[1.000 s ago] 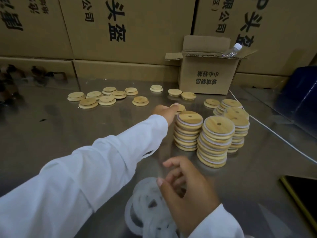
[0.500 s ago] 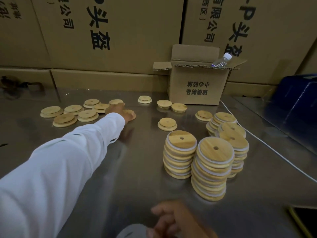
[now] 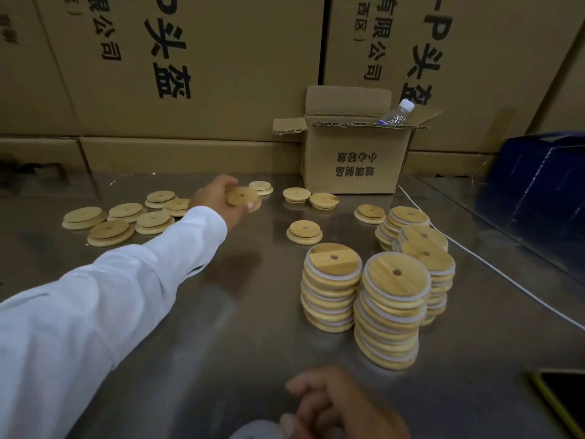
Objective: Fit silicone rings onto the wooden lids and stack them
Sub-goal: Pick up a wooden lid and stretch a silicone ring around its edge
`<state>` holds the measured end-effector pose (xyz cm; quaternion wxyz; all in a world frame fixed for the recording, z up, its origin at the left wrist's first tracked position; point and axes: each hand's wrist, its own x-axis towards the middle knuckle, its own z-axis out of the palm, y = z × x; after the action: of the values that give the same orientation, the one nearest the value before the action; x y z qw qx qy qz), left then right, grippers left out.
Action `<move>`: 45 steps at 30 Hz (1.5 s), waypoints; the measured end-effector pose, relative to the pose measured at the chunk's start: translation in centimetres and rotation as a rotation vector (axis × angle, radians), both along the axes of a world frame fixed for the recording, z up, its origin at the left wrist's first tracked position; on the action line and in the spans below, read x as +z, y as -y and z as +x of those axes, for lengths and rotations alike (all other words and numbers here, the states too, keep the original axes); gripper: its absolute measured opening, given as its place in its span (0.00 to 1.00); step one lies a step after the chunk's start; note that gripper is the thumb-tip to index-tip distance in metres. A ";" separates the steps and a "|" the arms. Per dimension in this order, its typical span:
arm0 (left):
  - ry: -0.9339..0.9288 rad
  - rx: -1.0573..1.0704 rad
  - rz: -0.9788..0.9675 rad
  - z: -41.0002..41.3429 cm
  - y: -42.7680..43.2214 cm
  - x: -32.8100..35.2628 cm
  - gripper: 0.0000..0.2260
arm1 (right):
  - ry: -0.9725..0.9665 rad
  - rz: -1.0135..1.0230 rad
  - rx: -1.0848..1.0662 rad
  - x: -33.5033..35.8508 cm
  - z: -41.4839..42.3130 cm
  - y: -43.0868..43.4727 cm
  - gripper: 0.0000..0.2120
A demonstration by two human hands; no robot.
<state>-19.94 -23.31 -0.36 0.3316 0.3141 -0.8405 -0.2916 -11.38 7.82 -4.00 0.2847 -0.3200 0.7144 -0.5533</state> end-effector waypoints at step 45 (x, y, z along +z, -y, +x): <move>-0.459 -0.462 1.121 17.9 -16.8 -2.9 0.16 | -0.654 0.150 -0.071 0.6 0.7 -0.1 0.08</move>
<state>-2.02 -6.53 -3.21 0.2174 0.1803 -0.5143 -0.8098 -10.65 7.92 -3.42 0.0434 -0.4336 0.8174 -0.3767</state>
